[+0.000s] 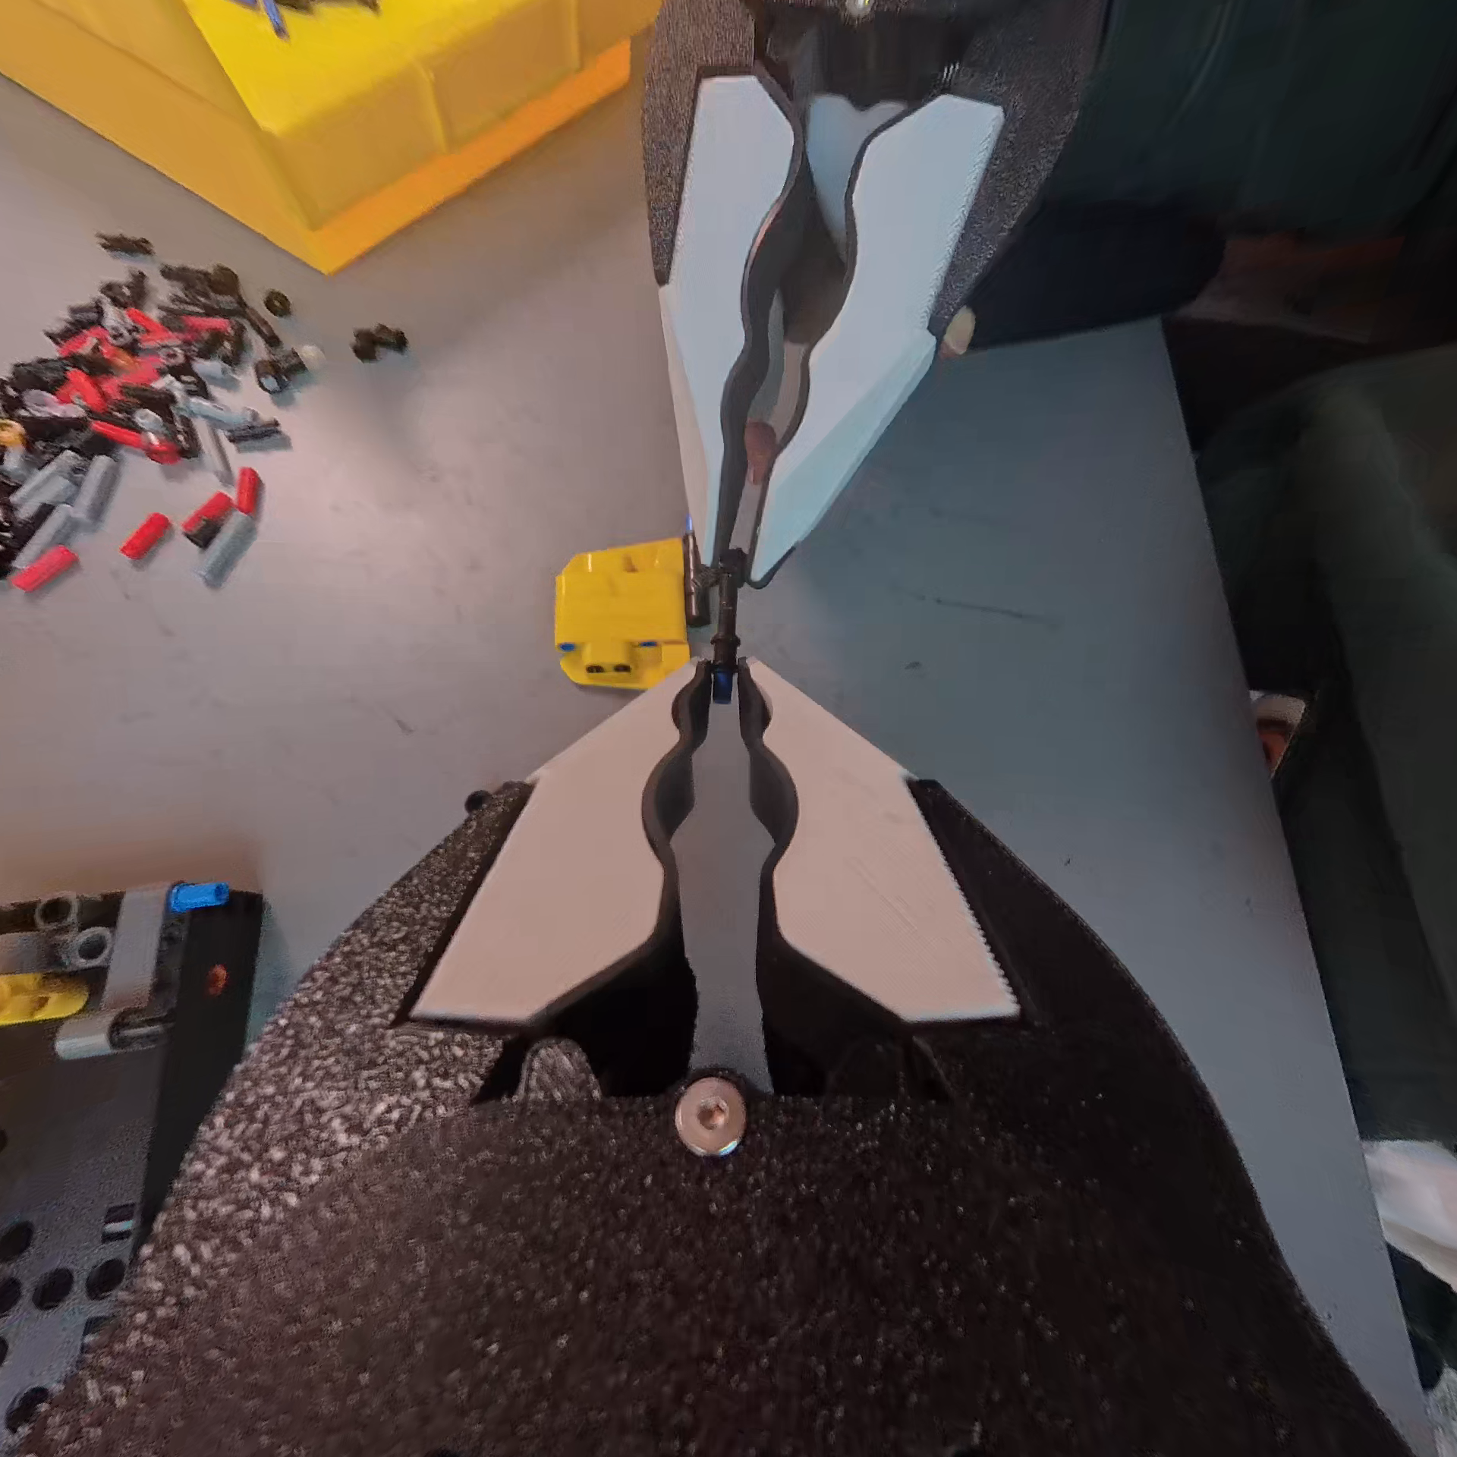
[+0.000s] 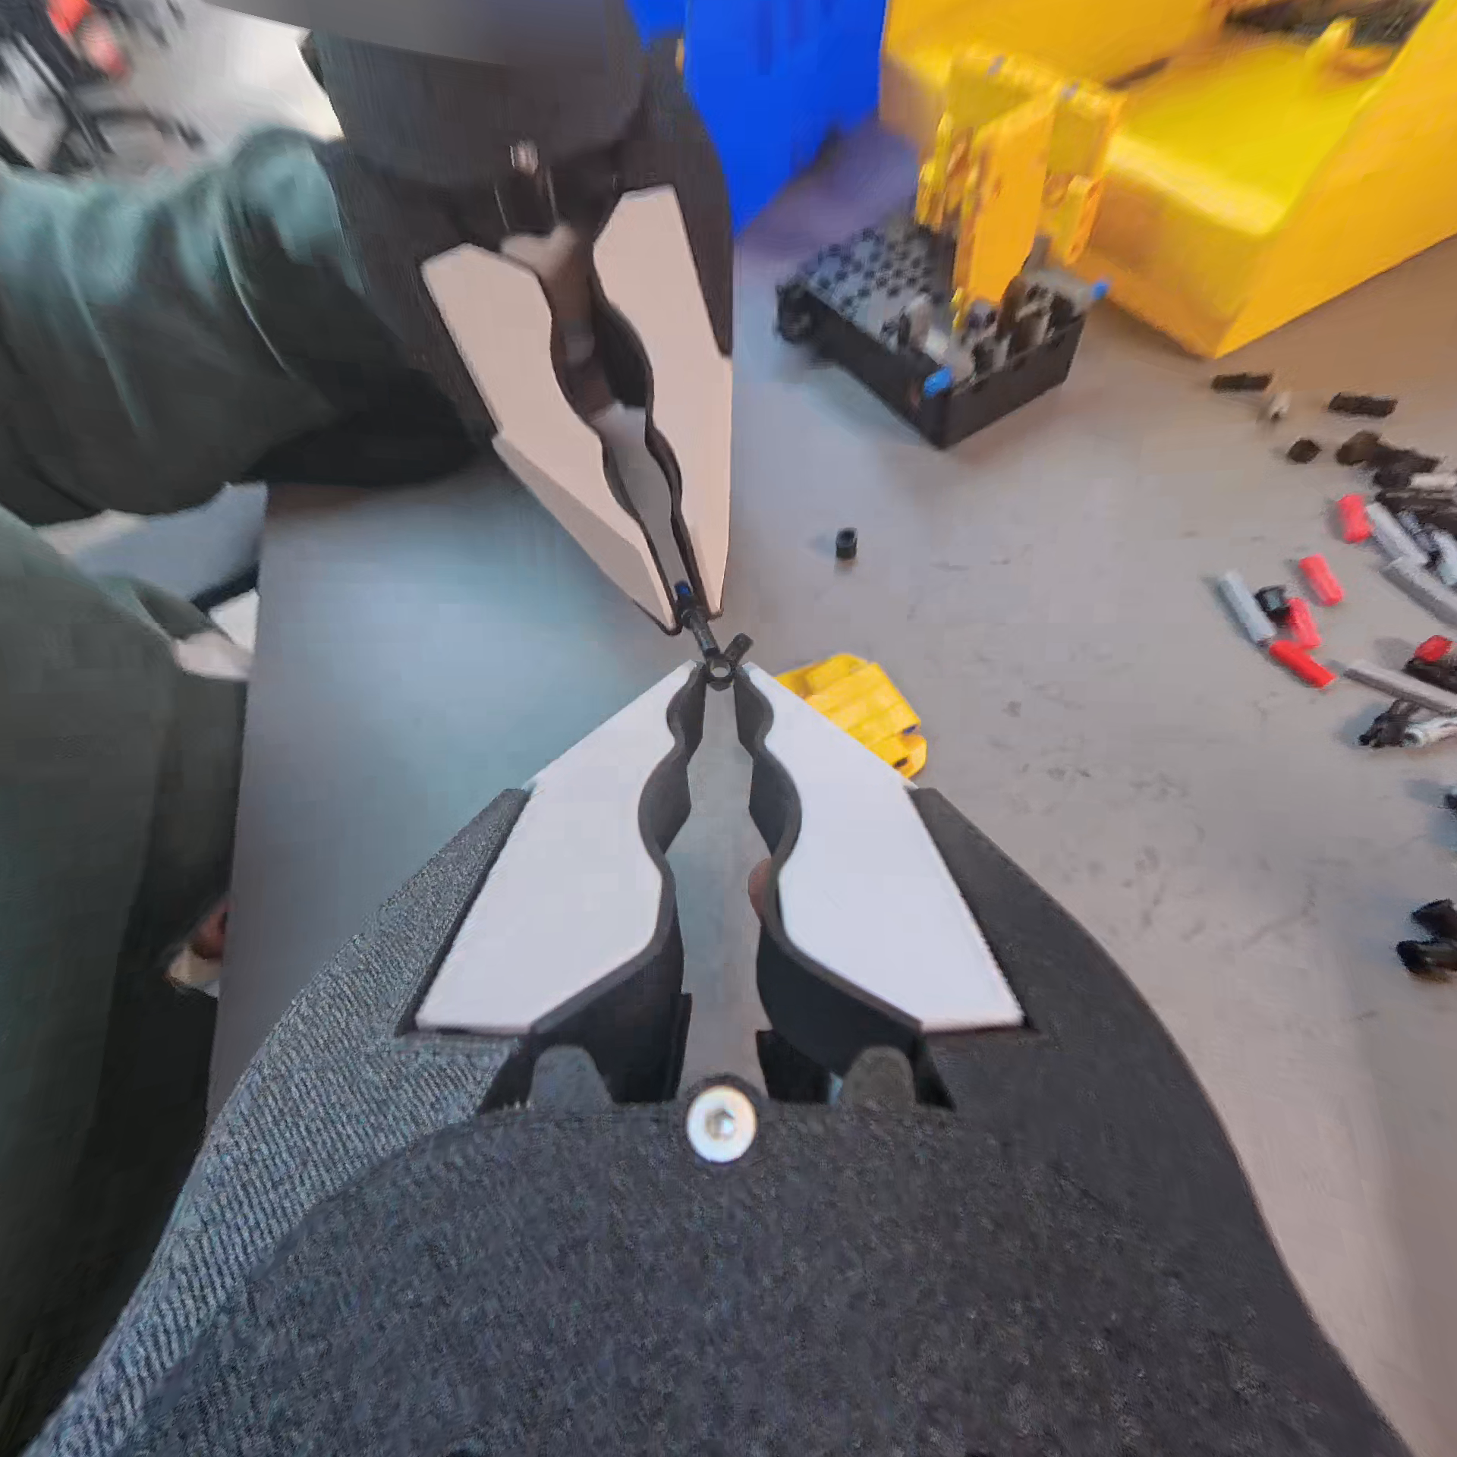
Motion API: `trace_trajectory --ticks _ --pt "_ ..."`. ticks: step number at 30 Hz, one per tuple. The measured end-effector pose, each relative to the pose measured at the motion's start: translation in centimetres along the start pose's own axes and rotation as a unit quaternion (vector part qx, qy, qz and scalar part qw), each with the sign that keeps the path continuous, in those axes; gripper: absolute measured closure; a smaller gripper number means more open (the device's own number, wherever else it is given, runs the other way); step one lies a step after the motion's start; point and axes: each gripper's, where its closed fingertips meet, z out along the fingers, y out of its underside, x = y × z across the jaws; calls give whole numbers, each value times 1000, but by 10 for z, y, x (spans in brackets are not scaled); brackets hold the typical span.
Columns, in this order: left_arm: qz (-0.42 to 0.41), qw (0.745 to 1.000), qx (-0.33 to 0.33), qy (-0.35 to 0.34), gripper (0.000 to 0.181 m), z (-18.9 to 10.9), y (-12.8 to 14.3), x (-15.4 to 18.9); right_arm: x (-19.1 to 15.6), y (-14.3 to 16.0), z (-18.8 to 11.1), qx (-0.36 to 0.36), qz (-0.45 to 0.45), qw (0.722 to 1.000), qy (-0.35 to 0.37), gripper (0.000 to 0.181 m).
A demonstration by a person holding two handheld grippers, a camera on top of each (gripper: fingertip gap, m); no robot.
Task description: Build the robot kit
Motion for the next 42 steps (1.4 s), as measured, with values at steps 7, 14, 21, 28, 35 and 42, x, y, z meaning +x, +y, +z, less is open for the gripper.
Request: trace_trajectory --ticks 7,14,21,28,35,42 --pt "-87 978 189 20 176 -33 -59 -7 9 -74 -40 261 121 954 -86 175" --pt "-125 963 234 50 177 -43 -71 -8 3 -86 -39 313 154 927 -136 175" --pt "-136 963 224 58 177 -40 -66 -9 0 -83 -34 297 142 933 -145 175" --pt "-151 957 235 74 177 -41 -68 -8 0 -83 -36 302 145 930 -150 175" --pt "-166 951 247 82 177 -44 -70 -9 3 -83 -35 307 153 928 -149 175" --pt "-189 940 267 96 177 -47 -74 -10 6 -86 -38 324 173 917 -156 175"
